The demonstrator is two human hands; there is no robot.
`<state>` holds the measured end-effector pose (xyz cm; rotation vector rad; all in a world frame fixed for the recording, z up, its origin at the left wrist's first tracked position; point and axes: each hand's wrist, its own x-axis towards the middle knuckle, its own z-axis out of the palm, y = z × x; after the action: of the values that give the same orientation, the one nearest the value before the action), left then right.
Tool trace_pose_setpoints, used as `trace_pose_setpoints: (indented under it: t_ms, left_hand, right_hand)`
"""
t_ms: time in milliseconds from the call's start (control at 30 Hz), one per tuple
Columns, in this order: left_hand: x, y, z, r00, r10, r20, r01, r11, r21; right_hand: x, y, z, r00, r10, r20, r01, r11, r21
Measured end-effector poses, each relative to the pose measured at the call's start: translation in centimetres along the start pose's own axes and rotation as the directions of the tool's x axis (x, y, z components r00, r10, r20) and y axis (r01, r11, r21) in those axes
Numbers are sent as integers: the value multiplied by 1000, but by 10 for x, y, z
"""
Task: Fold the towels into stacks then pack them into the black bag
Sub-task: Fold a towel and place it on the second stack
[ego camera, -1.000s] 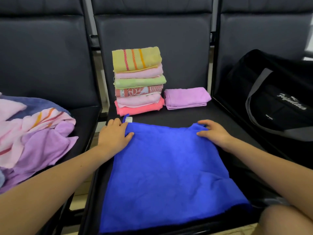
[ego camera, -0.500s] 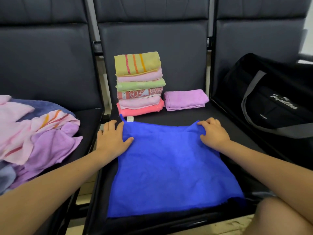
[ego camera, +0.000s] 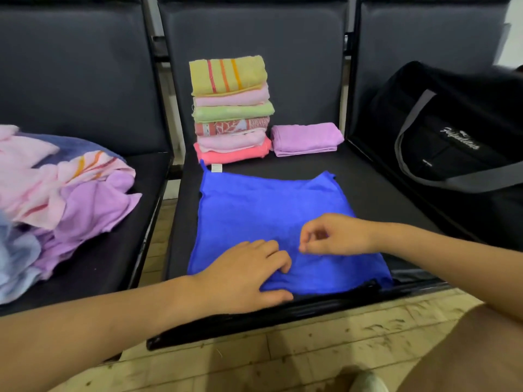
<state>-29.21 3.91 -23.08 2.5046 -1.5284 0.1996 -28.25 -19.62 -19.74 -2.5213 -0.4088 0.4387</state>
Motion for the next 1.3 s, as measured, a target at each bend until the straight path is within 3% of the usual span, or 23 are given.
trace_pose_setpoints:
  t_ms: [100,167,267,367,433,500,567,767,867,1000,1233,1300]
  left_hand:
    - [-3,0,-3,997,-53,-59,50,998,-49]
    - [-2,0,-9,974,-220,-48,207,958,-197]
    - [4,-2,-19,915,-402,0,371,843,-389]
    - [11,-5,-27,880,-474,-16,419,793,-443]
    - [14,-8,-34,880,-475,-27,432,821,-373]
    - [14,-15,-41,904,-427,-13,425,902,-78]
    - [11,-26,-46,913,-408,4,403,904,143]
    - [2,-61,-55,842,-537,-54,538,827,163]
    - [-6,-85,-56,788,-605,-115,610,792,14]
    - [-9,-102,-53,666,-737,-114,650,649,-396]
    - [-3,-110,-42,555,-832,-28,685,475,-552]
    - [-1,-111,-41,524,-852,-13,680,428,-595]
  right_hand:
    - [-15,-14,-1,993,-10,121,17,998,-61]
    - [-22,-21,-3,992,8,123,19,976,-216]
    - [-28,-28,2,999,-29,26,38,877,-480]
    - [-23,-28,2,989,-82,-126,0,835,-550]
    - [-17,-24,-9,983,-38,-181,-65,845,-531]
    - [-15,-15,-22,982,12,-188,-100,880,-464]
    - [-15,-2,-32,981,78,-177,-144,907,-395]
    - [-18,36,-37,956,235,-176,-242,970,-22]
    - [-24,37,-37,958,225,-179,-181,956,231]
    - [-25,38,-37,940,148,-306,-6,907,420]
    - [-9,44,-23,868,291,-402,24,784,620]
    - [-4,47,-20,849,366,-382,38,677,735]
